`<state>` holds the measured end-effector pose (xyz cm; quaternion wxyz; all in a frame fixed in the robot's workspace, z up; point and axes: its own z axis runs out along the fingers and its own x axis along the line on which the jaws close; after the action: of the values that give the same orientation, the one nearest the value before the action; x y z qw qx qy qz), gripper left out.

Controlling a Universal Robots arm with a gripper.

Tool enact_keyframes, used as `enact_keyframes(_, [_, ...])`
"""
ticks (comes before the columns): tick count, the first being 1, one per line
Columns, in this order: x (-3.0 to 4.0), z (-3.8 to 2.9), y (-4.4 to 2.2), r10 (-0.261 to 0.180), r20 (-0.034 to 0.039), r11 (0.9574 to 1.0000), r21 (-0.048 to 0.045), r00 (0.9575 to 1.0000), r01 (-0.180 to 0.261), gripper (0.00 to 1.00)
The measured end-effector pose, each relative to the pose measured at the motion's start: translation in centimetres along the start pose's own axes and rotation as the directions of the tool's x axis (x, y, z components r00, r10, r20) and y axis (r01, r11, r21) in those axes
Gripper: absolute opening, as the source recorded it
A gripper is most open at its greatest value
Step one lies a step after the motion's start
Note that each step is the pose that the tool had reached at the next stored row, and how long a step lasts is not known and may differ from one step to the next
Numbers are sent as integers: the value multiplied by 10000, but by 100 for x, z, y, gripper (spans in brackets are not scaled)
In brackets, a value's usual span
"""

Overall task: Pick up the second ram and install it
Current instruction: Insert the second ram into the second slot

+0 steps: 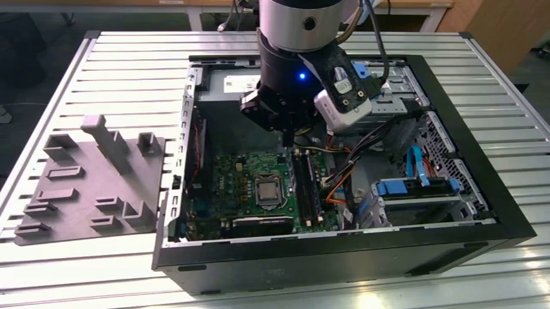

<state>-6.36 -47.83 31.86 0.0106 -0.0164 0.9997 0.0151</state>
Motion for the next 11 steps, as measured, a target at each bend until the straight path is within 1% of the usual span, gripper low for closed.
enact_keyframes(11, [-48, 7, -1, 0, 0, 10000, 1, 10000, 0, 11])
